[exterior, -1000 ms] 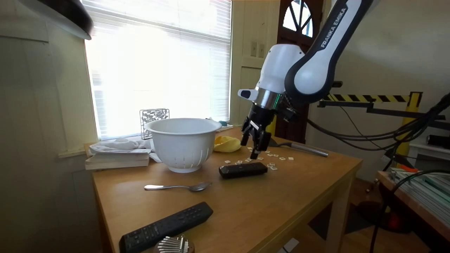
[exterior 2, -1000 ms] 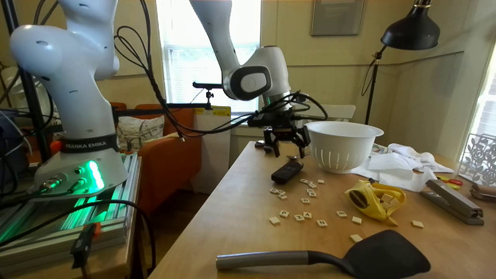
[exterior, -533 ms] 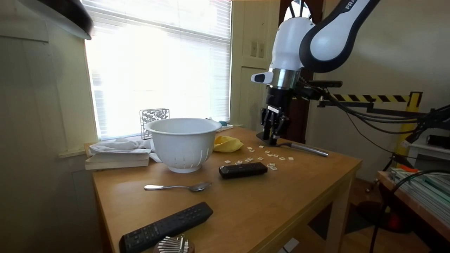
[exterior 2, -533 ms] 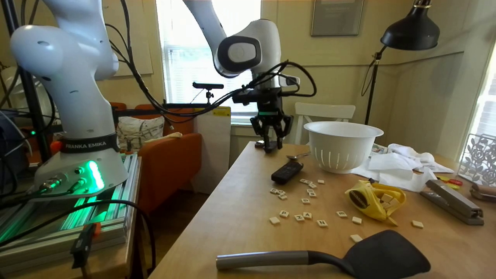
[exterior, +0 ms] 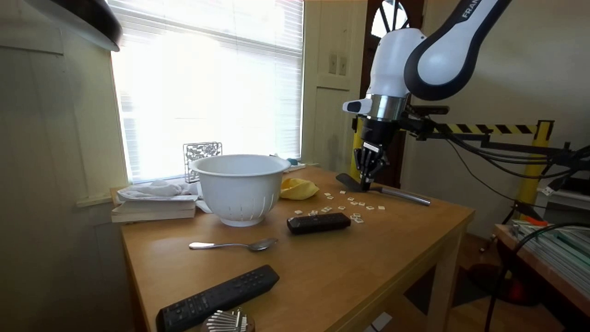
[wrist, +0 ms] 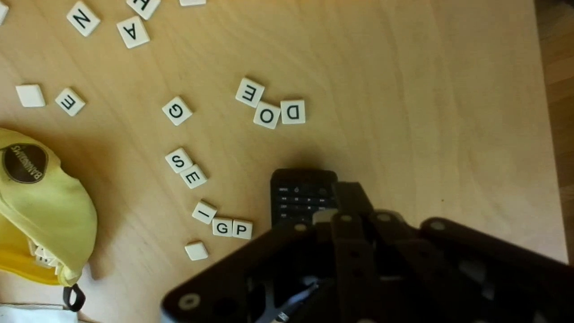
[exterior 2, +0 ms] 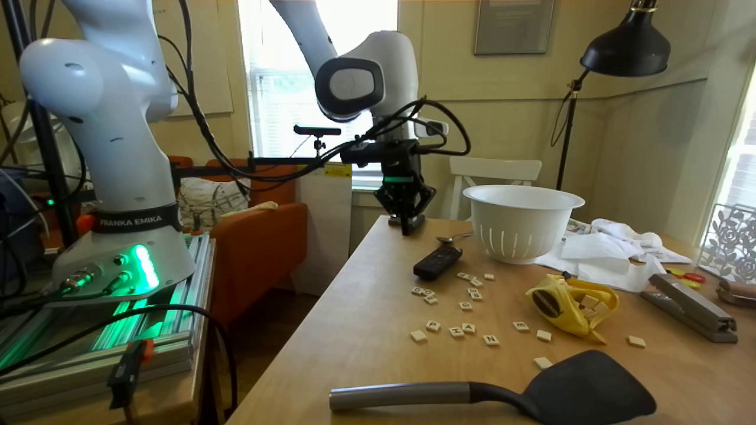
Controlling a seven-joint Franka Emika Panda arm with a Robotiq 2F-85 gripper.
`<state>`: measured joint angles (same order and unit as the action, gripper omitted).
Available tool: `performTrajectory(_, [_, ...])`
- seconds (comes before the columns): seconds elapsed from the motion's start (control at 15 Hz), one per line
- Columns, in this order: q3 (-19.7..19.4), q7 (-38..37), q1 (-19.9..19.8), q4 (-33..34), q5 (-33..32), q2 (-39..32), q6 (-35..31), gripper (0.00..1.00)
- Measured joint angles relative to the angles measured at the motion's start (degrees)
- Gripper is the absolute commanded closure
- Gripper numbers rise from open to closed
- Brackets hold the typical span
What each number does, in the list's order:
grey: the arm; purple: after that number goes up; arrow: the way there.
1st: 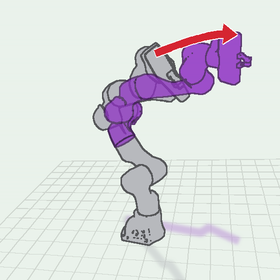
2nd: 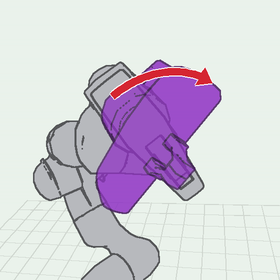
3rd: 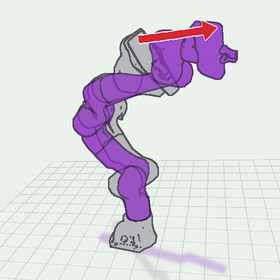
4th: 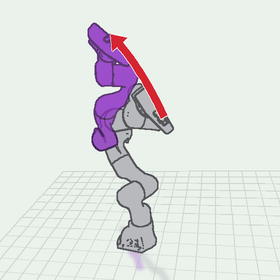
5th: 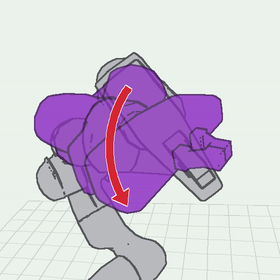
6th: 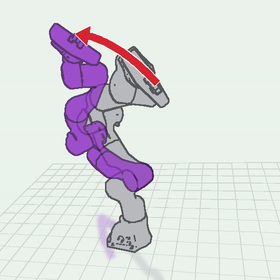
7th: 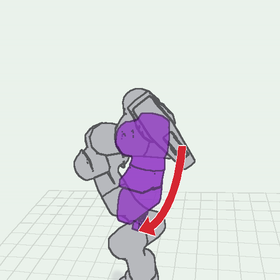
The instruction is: Move the furthest remote to the right, then press a button on the right remote
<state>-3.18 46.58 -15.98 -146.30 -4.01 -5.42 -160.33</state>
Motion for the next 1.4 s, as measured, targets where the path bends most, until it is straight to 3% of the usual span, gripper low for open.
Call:
performTrajectory(0.33, [-0.07,1.74,0.33,-0.94,1.4,-3.66,-7.69,0.99])
performTrajectory(1.4, [0.09,1.43,0.39,1.68,1.26,-8.49,-7.93,1.0])
